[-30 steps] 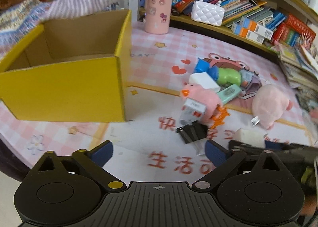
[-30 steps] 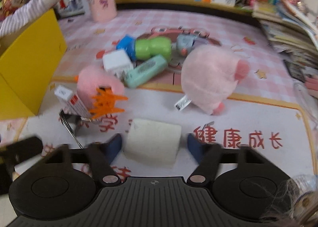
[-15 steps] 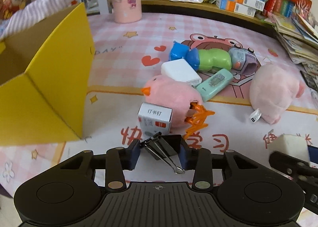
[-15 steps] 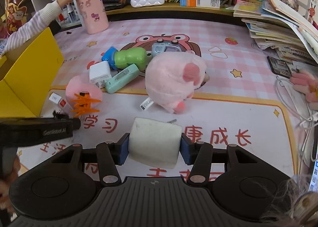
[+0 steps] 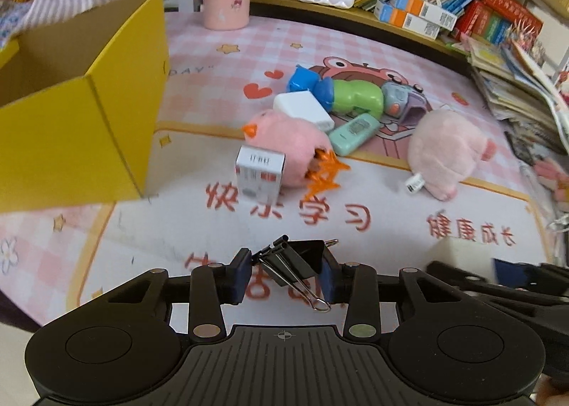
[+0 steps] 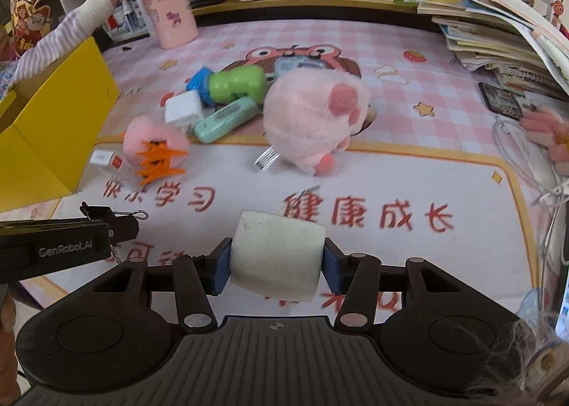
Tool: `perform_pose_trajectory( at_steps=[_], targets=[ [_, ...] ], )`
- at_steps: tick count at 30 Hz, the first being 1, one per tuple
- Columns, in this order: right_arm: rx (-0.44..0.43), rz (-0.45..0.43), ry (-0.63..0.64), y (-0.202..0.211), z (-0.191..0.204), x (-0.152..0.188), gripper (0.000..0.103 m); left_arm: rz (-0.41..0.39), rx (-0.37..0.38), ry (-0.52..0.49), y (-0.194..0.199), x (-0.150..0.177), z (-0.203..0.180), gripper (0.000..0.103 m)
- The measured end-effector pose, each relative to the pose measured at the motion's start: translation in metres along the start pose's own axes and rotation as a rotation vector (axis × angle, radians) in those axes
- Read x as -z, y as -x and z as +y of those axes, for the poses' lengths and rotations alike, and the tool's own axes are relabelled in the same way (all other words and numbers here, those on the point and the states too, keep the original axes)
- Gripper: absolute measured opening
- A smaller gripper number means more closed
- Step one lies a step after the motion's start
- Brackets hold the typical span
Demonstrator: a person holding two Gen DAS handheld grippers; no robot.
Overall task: Organize objects
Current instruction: 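Grasp the black binder clip with the left gripper while the right gripper holds the foam block, then carry the foam block and clip into the yellow box and open both grippers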
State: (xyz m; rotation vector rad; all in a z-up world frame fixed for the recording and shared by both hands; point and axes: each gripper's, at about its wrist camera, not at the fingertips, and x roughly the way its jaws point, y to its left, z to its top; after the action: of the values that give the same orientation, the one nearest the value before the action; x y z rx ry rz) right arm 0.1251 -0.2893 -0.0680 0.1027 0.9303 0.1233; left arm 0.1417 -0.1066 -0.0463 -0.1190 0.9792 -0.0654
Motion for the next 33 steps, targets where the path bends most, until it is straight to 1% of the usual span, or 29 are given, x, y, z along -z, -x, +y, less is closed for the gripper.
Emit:
perform_pose_trajectory(
  at_steps=[4, 7, 11, 14, 17, 22, 30, 33],
  targets=[
    [-0.003, 0.003, 0.024, 0.004, 0.017, 0.009, 0.048, -0.016, 0.050, 0.033, 0.013, 0.008, 0.013, 0.037],
    [0.001, -0.007, 0.041, 0.009, 0.034, 0.014, 0.048, -0.033, 0.073, 0.030, 0.023, 0.012, 0.025, 0.037],
    [0.016, -0.036, 0.039, 0.018, 0.058, 0.018, 0.048, -0.071, 0.092, 0.017, 0.043, 0.017, 0.050, 0.037],
    [0.024, -0.056, 0.050, 0.024, 0.081, 0.022, 0.048, -0.086, 0.095, 0.030, 0.056, 0.022, 0.076, 0.037],
    [0.016, -0.050, 0.080, 0.028, 0.107, 0.031, 0.048, -0.090, 0.095, 0.047, 0.068, 0.031, 0.100, 0.037],
    [0.001, -0.042, 0.119, 0.032, 0.151, 0.052, 0.048, -0.084, 0.098, 0.044, 0.084, 0.046, 0.135, 0.037],
    [-0.011, -0.012, 0.130, 0.030, 0.205, 0.079, 0.048, -0.076, 0.100, 0.068, 0.099, 0.070, 0.188, 0.037],
    [-0.024, -0.005, 0.146, 0.029, 0.223, 0.085, 0.048, -0.091, 0.105, 0.078, 0.108, 0.076, 0.204, 0.037]
  ],
)
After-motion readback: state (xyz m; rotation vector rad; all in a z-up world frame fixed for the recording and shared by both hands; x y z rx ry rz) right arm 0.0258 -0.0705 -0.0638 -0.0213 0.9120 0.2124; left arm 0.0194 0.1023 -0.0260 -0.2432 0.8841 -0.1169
